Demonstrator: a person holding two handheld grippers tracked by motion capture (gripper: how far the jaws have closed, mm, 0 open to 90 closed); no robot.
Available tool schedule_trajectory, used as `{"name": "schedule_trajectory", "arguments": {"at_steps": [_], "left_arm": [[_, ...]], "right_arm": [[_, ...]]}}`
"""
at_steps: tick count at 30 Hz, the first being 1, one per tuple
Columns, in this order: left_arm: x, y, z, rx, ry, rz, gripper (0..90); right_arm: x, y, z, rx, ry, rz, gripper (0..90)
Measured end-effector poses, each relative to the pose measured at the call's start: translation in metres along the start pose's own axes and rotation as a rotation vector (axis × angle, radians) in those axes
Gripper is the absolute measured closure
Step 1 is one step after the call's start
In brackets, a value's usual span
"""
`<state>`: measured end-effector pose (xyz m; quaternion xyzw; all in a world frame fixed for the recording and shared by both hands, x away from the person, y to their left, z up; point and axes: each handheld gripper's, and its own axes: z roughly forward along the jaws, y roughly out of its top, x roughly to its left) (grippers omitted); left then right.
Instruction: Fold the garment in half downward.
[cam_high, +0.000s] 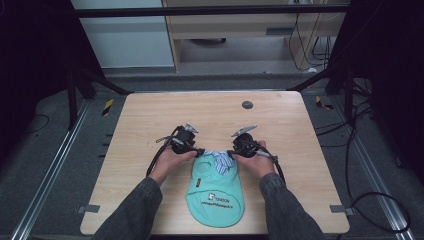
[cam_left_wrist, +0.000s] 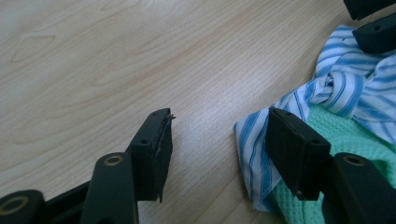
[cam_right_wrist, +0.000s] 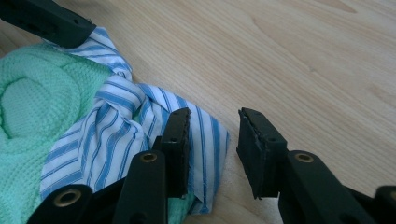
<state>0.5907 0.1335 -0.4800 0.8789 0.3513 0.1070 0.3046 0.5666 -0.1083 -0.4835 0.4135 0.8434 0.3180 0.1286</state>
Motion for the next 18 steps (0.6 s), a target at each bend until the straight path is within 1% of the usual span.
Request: {"name": "schedule_trajectory", "arguments": {"at_steps": [2, 5, 8, 13, 14, 15, 17, 18], "left_arm": [[-0.0003, -0.0014, 0.0022, 0.008, -0.005, 0.001, 40.4], [-0.0002, -0.0029, 0.0039, 0.008, -0.009, -0.005, 39.9], [0.0004, -0.0037, 0.0046, 0.006, -0.016, -0.005, 39.5], [-0.0020, -0.0048, 0.0048, 0.001, -0.014, 0.011, 40.5], [-0.0020, -0.0048, 0.0048, 0.001, -0.014, 0.011, 41.3], [-0.0034, -0.0054, 0.0043, -0.003, -0.020, 0.021, 43.5], [-0.0052, -0.0064, 0.0038, -0.009, -0.026, 0.020, 47.6], [-0.0052, -0.0064, 0.0038, -0.009, -0.026, 0.020, 50.8]], "right_arm": [[0.0008, -0.0005, 0.0016, 0.002, 0.000, -0.004, 62.5], [0.0007, -0.0013, 0.0027, 0.006, 0.002, 0.011, 61.3], [-0.0003, -0.0020, 0.0038, 0.009, 0.008, 0.014, 60.2], [-0.0007, -0.0026, 0.0050, 0.010, 0.014, 0.021, 59.3], [-0.0009, -0.0026, 0.0052, 0.009, 0.013, 0.017, 59.3], [-0.0006, -0.0026, 0.0053, 0.009, 0.013, 0.018, 60.0], [0.0009, -0.0028, 0.0046, 0.017, 0.021, 0.013, 64.3], [0.0009, -0.0028, 0.0046, 0.017, 0.021, 0.013, 64.3]]}}
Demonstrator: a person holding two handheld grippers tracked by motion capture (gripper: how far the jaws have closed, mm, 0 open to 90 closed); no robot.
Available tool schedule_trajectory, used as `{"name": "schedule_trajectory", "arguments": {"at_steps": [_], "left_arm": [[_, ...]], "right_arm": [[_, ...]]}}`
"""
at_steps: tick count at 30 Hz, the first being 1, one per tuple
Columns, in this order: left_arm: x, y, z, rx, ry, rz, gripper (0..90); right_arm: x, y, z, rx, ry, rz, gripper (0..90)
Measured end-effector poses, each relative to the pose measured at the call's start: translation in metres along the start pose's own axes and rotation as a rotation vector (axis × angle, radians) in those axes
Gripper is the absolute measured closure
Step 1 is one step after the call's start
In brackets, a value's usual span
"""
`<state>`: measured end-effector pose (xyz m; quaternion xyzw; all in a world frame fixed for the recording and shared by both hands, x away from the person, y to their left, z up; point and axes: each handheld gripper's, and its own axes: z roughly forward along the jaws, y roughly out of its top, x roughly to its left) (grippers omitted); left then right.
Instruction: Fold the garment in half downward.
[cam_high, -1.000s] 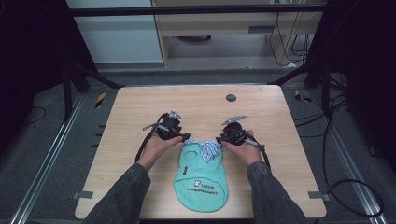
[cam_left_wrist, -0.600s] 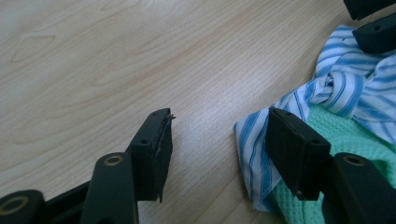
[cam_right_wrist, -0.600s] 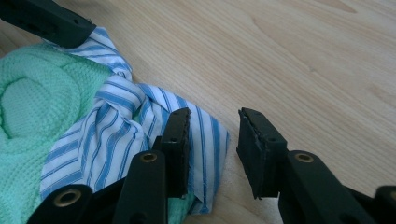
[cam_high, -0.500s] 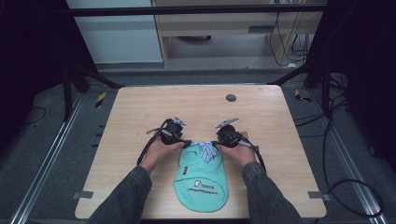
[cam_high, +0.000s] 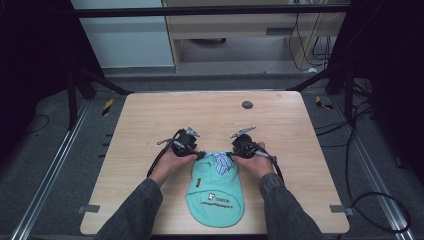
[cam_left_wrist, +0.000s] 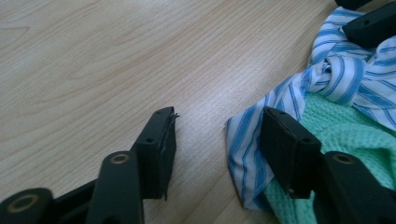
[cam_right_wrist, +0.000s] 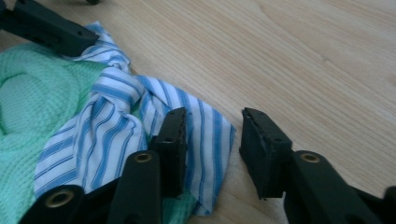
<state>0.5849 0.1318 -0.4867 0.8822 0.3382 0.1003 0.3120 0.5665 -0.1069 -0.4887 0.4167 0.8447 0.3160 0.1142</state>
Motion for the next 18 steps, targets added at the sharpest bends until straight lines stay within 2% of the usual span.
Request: {"name": "schedule_trajectory", "arguments": {"at_steps": [1, 4, 7, 12, 14, 18], "left_arm": [[-0.001, -0.001, -0.001, -0.006, -0.012, 0.004, 54.1], [-0.005, -0.001, -0.002, -0.001, -0.036, 0.019, 66.2], [-0.009, 0.000, -0.002, 0.010, -0.054, 0.026, 78.1], [-0.012, 0.002, -0.003, 0.021, -0.039, 0.042, 85.2], [-0.013, 0.002, -0.005, 0.018, -0.037, 0.049, 85.7], [-0.011, 0.005, -0.012, -0.012, -0.037, 0.045, 86.1]], "right_arm": [[0.002, 0.000, -0.001, 0.010, 0.011, -0.010, 69.8], [0.004, 0.001, -0.001, 0.022, 0.026, -0.024, 78.1], [0.006, 0.002, -0.001, 0.030, 0.036, -0.043, 83.3], [0.008, 0.004, -0.002, 0.041, 0.038, -0.069, 84.4], [0.008, 0.006, -0.008, 0.025, 0.043, -0.073, 84.5], [0.008, 0.009, -0.016, 0.002, 0.042, -0.088, 84.4]]}}
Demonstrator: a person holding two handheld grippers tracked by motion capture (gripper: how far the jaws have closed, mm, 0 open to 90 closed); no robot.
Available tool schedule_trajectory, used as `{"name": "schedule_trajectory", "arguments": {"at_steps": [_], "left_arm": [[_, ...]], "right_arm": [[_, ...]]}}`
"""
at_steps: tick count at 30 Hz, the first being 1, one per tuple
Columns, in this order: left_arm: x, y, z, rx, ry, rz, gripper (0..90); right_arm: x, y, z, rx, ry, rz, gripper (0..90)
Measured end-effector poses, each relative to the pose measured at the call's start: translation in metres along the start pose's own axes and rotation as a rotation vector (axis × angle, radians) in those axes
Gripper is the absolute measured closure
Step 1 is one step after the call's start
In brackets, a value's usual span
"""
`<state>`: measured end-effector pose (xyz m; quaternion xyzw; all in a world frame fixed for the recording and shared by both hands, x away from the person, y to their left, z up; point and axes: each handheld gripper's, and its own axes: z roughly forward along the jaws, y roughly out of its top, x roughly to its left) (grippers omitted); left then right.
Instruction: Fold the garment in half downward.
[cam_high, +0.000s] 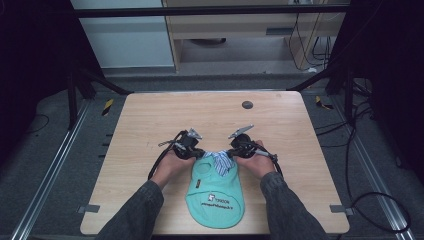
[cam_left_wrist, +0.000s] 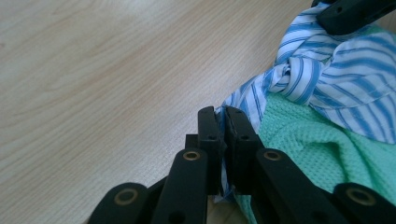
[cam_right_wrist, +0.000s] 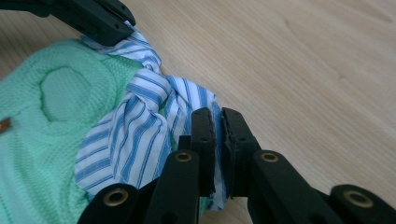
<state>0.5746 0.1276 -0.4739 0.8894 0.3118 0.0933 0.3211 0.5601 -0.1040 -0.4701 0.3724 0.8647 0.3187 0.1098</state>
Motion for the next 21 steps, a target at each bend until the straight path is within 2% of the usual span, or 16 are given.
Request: {"name": "schedule_trajectory", "arguments": {"at_steps": [8, 15, 21], "left_arm": [[-0.002, 0.014, -0.024, -0.064, 0.006, 0.034, 86.5], [-0.003, 0.022, -0.032, -0.072, 0.001, 0.057, 86.6], [-0.008, 0.022, -0.034, -0.078, 0.017, 0.061, 86.6]], "right_arm": [[0.003, 0.012, -0.025, -0.026, -0.013, -0.047, 84.6], [0.002, 0.017, -0.036, -0.037, -0.014, -0.062, 84.6], [0.002, 0.018, -0.040, -0.040, -0.013, -0.079, 84.6]]}}
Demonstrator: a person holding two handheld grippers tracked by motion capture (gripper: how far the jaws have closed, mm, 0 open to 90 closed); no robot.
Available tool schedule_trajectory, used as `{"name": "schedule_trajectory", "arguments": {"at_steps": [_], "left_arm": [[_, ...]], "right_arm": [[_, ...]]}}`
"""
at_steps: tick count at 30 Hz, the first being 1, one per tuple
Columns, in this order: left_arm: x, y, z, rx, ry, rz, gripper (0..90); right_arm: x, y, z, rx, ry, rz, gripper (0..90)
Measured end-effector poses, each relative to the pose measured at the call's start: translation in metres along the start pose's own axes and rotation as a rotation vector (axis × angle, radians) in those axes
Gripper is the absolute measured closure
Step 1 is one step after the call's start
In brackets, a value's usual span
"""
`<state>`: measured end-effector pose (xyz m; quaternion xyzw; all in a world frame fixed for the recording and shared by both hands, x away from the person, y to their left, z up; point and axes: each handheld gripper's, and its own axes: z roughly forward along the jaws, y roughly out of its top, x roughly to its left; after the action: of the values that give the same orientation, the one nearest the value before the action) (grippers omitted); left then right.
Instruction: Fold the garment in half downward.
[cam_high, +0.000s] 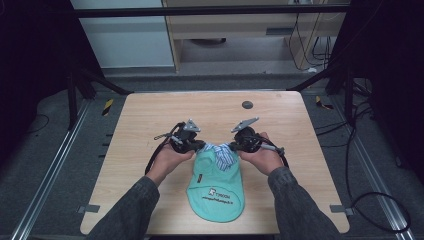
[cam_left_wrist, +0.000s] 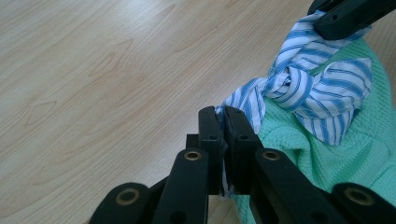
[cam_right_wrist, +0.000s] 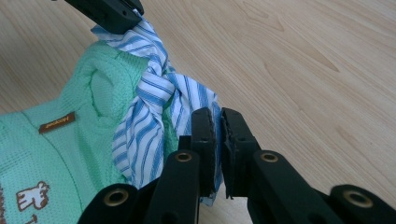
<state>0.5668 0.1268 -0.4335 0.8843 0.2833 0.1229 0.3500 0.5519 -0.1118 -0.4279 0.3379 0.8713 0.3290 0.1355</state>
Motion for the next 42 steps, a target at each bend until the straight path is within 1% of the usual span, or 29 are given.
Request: {"name": "schedule_trajectory", "arguments": {"at_steps": [4, 13, 17, 19, 24, 30, 34, 42], "left_arm": [[0.001, 0.004, -0.004, -0.003, -0.005, -0.001, 86.6], [0.000, 0.018, -0.013, 0.022, 0.010, 0.050, 86.7], [0.000, 0.022, -0.015, 0.021, 0.024, 0.056, 86.7], [0.000, 0.025, -0.016, 0.029, 0.038, 0.072, 86.7], [0.000, 0.027, -0.018, 0.028, 0.037, 0.074, 86.8], [0.002, 0.031, -0.020, 0.032, 0.041, 0.088, 87.1], [0.003, 0.034, -0.023, 0.030, 0.040, 0.092, 87.0], [0.003, 0.038, -0.027, 0.019, 0.045, 0.091, 87.0]], "right_arm": [[0.000, 0.000, -0.003, -0.004, 0.001, -0.011, 84.5], [-0.003, 0.009, -0.013, 0.001, -0.004, -0.035, 84.5], [-0.003, 0.014, -0.016, -0.001, -0.005, -0.046, 84.4], [-0.003, 0.015, -0.017, 0.000, -0.007, -0.049, 84.3], [-0.004, 0.017, -0.017, 0.003, -0.009, -0.054, 84.3], [-0.005, 0.021, -0.017, 0.007, -0.011, -0.062, 83.9], [-0.007, 0.023, -0.019, 0.009, -0.010, -0.059, 84.0], [-0.008, 0.030, -0.025, 0.014, -0.017, -0.076, 84.0]]}}
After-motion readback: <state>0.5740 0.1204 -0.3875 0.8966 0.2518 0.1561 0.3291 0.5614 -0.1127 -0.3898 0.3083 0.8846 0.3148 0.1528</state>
